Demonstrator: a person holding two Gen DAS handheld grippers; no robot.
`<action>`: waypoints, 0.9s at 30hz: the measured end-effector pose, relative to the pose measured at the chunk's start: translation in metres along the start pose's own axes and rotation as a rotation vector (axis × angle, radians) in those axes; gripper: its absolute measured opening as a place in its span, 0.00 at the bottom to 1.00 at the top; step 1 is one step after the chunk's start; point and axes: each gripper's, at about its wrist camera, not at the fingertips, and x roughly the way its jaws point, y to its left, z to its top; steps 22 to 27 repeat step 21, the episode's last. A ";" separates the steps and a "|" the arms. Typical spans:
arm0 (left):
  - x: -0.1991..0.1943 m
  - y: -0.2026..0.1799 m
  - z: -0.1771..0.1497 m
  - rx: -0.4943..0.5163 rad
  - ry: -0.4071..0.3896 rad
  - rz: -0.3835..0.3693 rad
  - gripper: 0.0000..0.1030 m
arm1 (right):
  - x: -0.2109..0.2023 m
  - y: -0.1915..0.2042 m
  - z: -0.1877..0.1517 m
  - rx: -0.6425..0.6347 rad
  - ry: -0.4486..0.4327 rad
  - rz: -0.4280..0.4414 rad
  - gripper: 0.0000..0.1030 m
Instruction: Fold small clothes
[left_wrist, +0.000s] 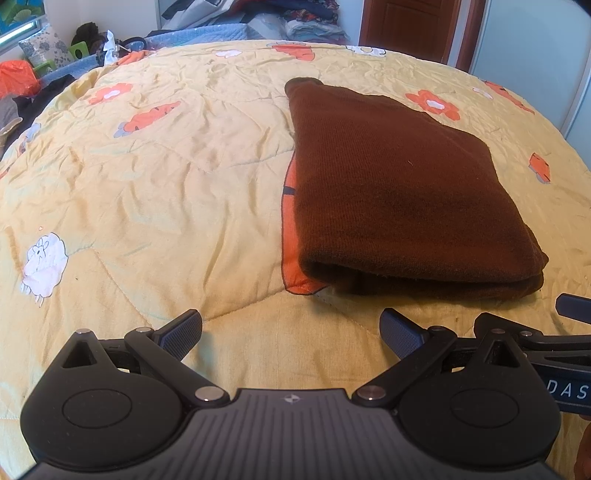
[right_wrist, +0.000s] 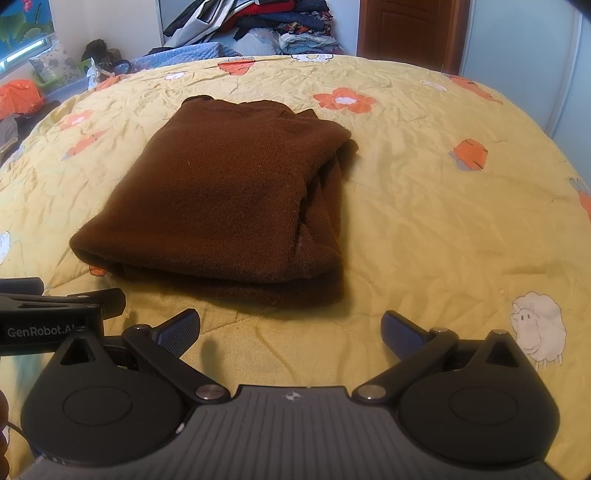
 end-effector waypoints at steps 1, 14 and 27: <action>0.000 0.000 0.000 0.000 0.000 0.000 1.00 | 0.000 0.000 0.000 -0.001 0.000 0.000 1.00; -0.005 0.000 -0.004 0.012 -0.051 0.009 0.99 | 0.000 0.000 0.000 0.000 -0.001 0.005 1.00; -0.009 0.008 -0.006 -0.018 -0.056 -0.022 1.00 | -0.004 0.000 -0.001 0.019 -0.011 0.026 1.00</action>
